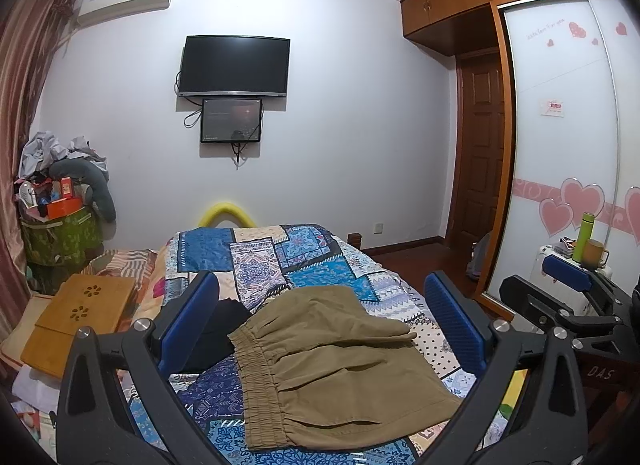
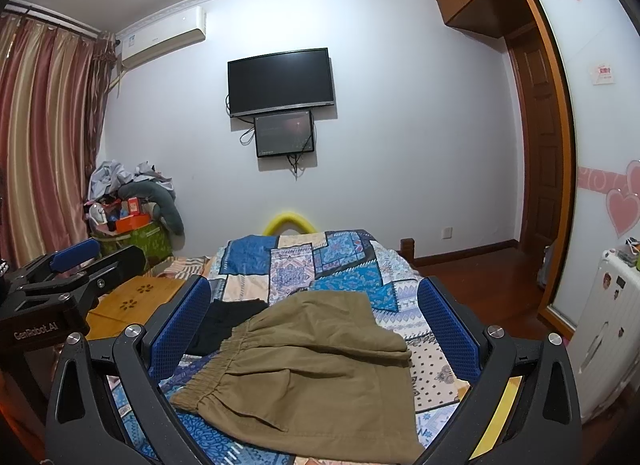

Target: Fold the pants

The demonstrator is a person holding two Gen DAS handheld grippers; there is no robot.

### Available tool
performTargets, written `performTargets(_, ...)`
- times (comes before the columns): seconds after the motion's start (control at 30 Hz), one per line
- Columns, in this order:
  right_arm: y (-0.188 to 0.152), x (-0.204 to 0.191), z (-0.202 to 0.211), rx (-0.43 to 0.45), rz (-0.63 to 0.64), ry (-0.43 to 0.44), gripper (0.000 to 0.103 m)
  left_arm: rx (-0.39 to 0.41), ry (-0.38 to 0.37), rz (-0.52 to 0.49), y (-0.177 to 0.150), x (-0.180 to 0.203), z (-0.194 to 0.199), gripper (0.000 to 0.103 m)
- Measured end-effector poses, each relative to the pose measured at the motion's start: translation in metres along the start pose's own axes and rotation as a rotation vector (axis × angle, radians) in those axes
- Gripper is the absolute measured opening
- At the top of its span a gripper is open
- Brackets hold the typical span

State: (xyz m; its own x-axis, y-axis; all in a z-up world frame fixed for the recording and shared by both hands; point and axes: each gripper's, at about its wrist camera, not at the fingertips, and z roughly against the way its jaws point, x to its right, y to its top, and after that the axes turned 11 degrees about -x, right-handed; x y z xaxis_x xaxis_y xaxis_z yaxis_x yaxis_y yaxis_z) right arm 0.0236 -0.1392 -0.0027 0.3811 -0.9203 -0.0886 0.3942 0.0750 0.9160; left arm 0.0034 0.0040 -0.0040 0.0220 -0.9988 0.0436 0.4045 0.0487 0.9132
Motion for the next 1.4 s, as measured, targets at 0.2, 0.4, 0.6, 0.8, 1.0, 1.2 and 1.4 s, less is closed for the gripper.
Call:
performTargets(0.2, -0.001, -0.003, -0.001, -0.007, -0.001, 0.004, 0.103, 0.001, 0.003, 0.007, -0.001, -0.002, 0.000, 0.103)
performTargets(0.4, 0.000, -0.002, -0.001, -0.010, -0.001, 0.006, 0.103, 0.003, 0.007, 0.008, -0.001, -0.004, 0.000, 0.103)
performTargets(0.6, 0.001, -0.002, -0.002, -0.015, -0.007, 0.007, 0.103, -0.002, 0.006, 0.015, -0.001, -0.004, 0.000, 0.103)
performTargets(0.8, 0.001, 0.002, -0.010, -0.033, -0.014, 0.007, 0.103, -0.019, 0.012, 0.021, -0.002, -0.004, -0.007, 0.103)
performTargets(1.0, -0.003, 0.008, -0.025, -0.075, -0.028, -0.001, 0.103, -0.057, 0.018, 0.028, -0.005, -0.009, -0.026, 0.103)
performTargets(1.2, -0.009, 0.022, -0.054, -0.145, -0.049, -0.032, 0.103, -0.169, 0.032, 0.052, -0.010, -0.024, -0.072, 0.103)
performTargets(1.4, -0.014, 0.042, -0.088, -0.237, -0.062, -0.061, 0.103, -0.300, 0.069, 0.072, -0.016, -0.048, -0.134, 0.103)
